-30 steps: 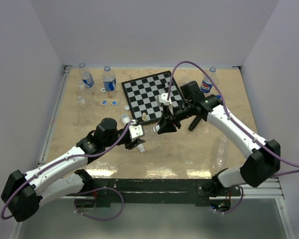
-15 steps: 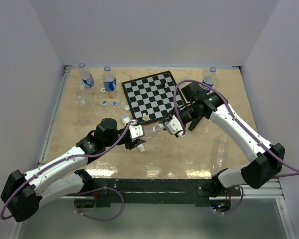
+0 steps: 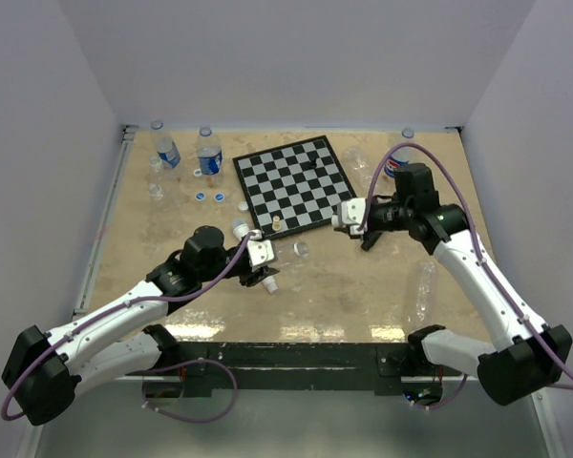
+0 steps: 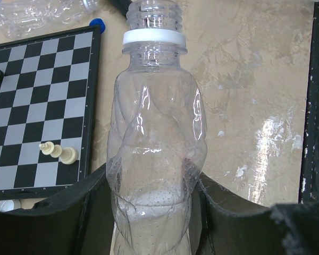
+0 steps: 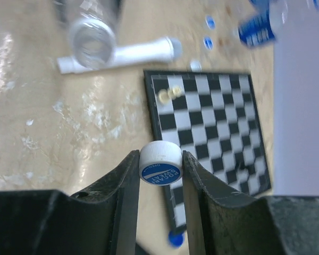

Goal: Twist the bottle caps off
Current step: Place the bottle cap at the center of the board.

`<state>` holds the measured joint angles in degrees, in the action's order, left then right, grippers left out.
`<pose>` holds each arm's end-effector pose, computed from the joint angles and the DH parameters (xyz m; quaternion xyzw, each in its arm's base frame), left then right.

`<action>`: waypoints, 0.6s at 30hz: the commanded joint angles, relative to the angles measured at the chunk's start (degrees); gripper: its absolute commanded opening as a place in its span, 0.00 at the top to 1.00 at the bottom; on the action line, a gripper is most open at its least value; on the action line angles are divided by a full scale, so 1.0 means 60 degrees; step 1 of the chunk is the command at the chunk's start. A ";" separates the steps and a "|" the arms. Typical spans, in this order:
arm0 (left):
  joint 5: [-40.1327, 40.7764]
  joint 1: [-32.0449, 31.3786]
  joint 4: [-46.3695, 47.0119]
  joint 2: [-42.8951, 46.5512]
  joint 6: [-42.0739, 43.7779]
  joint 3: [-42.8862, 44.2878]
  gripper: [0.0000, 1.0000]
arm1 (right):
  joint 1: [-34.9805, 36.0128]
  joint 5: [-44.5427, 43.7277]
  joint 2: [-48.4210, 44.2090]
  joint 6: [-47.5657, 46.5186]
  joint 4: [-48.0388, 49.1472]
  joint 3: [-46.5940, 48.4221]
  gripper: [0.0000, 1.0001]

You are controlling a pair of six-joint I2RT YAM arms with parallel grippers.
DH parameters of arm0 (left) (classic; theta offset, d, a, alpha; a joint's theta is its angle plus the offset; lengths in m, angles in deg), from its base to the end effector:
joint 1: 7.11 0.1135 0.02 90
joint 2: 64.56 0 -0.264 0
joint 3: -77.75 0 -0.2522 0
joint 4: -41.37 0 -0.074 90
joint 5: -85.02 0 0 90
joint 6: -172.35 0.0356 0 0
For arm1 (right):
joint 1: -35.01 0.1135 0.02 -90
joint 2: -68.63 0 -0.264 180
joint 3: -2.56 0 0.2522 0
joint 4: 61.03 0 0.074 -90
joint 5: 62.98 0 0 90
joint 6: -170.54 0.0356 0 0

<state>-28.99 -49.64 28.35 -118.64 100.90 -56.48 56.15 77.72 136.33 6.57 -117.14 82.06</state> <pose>0.1478 -0.1553 0.2521 0.5115 0.6360 -0.2826 0.5040 0.2100 0.1107 0.3419 -0.7267 0.4394 0.1973 0.4898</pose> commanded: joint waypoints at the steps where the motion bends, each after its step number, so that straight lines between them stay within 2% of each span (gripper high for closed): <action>1: -0.0144 -0.0017 0.0259 0.0196 -0.0059 0.0246 0.96 | -0.0213 -0.3694 -0.0766 0.5969 0.3264 -0.0862 1.00; 3: -0.0144 -0.0017 0.0259 0.0225 -0.0044 0.0246 0.96 | -0.0622 -0.4842 -0.0810 0.6176 0.3308 -0.1329 1.00; 8: -0.0173 -0.0047 0.0244 0.0313 -0.0059 0.0246 0.96 | -0.2890 -0.5051 -0.0445 0.6382 0.3557 -0.2297 1.00; 11: -0.0173 -0.0076 0.0244 0.0401 -0.0073 0.0261 0.96 | -0.4195 -0.4934 0.0548 0.6309 0.3644 -0.2357 0.99; 13: -0.0188 -0.0076 0.0244 0.0430 -0.0073 0.0246 0.96 | -0.4869 -0.5007 0.1325 0.6440 0.3776 -0.2182 0.96; 18: -0.0188 -0.0120 0.0244 0.0562 -0.0088 0.0246 0.96 | -0.5881 -0.5212 0.3259 0.6835 0.4230 -0.1450 0.89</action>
<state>-29.03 -49.92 28.32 -116.79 100.86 -56.48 24.02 48.49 149.95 44.03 -95.92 69.03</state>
